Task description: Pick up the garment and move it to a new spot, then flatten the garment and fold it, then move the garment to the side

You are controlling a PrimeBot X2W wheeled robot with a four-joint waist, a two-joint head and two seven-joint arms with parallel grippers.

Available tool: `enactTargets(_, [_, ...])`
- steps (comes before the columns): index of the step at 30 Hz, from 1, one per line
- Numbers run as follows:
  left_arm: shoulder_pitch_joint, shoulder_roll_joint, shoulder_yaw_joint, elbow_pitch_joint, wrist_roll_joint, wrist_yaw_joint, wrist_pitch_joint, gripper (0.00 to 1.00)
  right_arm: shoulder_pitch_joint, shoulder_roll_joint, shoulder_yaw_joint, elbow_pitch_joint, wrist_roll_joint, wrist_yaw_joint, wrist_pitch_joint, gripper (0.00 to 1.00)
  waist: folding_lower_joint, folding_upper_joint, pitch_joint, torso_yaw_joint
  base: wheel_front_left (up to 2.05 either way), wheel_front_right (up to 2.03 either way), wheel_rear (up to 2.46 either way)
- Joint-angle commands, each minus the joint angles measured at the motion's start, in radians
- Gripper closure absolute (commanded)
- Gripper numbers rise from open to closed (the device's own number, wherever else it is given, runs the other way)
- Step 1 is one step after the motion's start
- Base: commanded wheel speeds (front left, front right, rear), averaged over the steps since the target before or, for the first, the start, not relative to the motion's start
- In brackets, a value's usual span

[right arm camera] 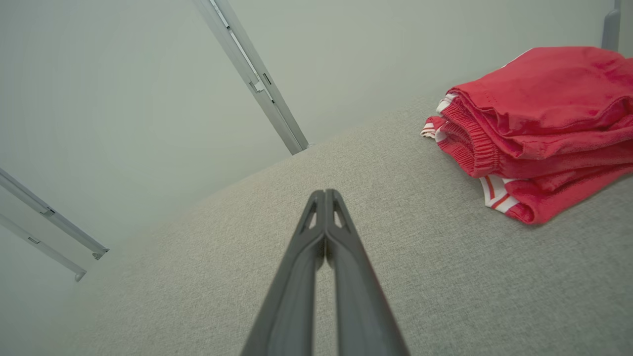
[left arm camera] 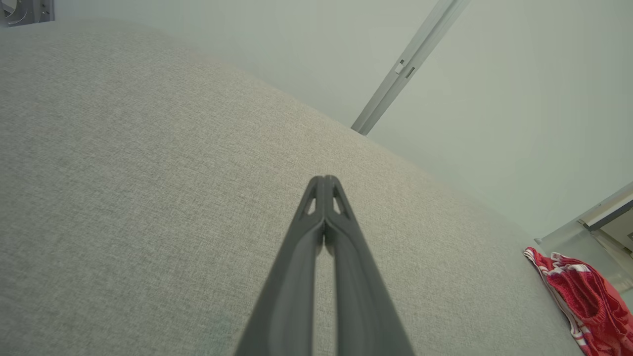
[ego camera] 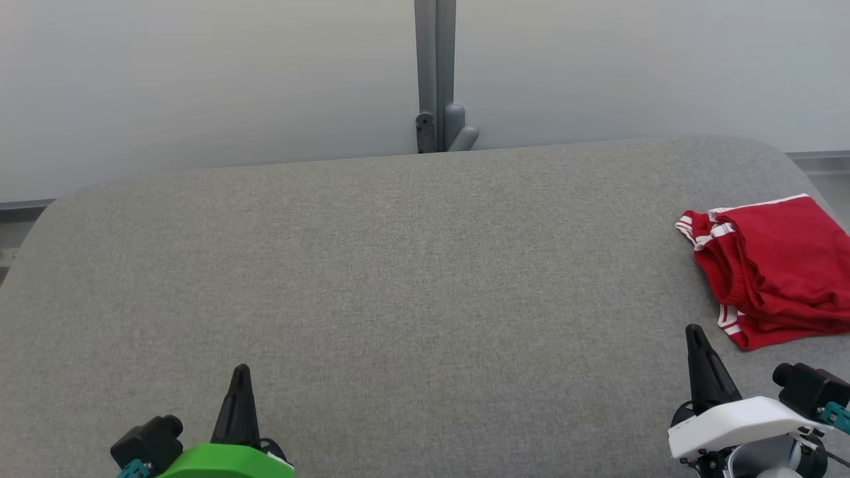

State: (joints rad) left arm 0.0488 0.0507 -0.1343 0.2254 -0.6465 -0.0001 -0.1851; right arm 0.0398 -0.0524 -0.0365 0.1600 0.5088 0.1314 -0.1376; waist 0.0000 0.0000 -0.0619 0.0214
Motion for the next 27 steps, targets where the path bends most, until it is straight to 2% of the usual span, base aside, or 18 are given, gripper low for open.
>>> enactTargets(1, [-0.042, 0.002, 0.008, -0.004, -0.047, -0.008, 0.009, 1.0, -0.036, -0.008, -0.012, -0.003, 0.05, 0.0, 0.011, 1.0, 0.0, 0.0, 0.001, 0.0, 0.0, 0.0, 0.0])
enactTargets(27, [-0.156, 0.001, 0.042, 0.072, -0.368, -0.051, 0.08, 1.0, -0.119, -0.012, -0.085, 0.069, 0.403, 0.0, 0.119, 1.0, 0.0, 0.0, 0.019, -0.006, 0.0, 0.0, 0.0])
